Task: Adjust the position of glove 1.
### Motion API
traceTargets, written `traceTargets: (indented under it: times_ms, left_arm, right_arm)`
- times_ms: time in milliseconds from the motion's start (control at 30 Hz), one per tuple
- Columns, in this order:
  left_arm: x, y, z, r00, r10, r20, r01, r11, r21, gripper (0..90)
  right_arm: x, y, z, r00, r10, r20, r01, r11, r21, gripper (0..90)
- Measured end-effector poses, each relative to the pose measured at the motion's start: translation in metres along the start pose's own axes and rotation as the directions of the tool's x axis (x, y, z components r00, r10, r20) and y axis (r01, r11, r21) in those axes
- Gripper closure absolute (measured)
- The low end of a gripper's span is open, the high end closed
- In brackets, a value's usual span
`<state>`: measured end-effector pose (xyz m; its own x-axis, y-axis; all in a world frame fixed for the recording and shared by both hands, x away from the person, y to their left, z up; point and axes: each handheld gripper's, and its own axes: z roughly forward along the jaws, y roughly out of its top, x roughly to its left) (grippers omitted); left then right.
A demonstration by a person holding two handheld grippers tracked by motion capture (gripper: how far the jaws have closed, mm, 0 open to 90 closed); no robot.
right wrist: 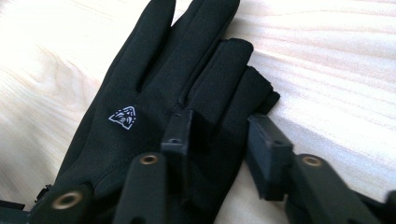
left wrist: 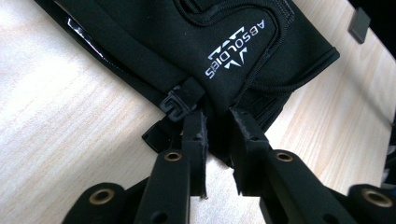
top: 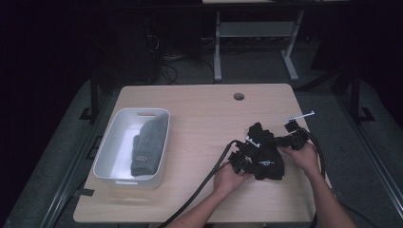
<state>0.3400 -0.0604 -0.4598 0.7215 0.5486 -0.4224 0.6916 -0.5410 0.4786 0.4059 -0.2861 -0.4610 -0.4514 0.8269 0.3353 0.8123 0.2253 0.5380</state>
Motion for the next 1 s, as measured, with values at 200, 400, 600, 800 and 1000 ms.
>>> traceTargets:
  times_ms: [200,400,600,800,1000]
  left_arm:
    - [0.004,0.0,-0.001,0.9996,-0.009,0.026,0.009,1.0,0.001,82.0]
    - [0.005,0.0,-0.003,0.9996,0.003,0.028,-0.003,1.0,0.001,83.5]
    - [0.007,-0.002,-0.01,0.9997,0.011,0.022,-0.01,0.9999,-0.001,84.4]
    - [0.009,-0.003,-0.015,0.9996,0.004,0.028,-0.004,0.9999,-0.012,84.5]
    - [0.01,-0.002,-0.008,0.9935,-0.072,0.089,0.072,0.9974,0.003,53.1]
  right_arm:
    - [-0.001,-0.003,-0.003,0.9998,0.009,-0.019,-0.009,1.0,-0.015,74.6]
    - [0.003,-0.002,-0.007,1.0,-0.009,-0.004,0.009,1.0,-0.014,76.5]
    - [0.006,-0.003,-0.016,0.9998,-0.021,0.008,0.021,0.999,-0.026,76.6]
    - [0.011,-0.002,-0.023,0.9996,-0.025,0.016,0.025,0.999,-0.033,76.9]
    - [0.007,-0.006,-0.018,0.9999,0.0,0.014,0.0,1.0,-0.022,76.9]
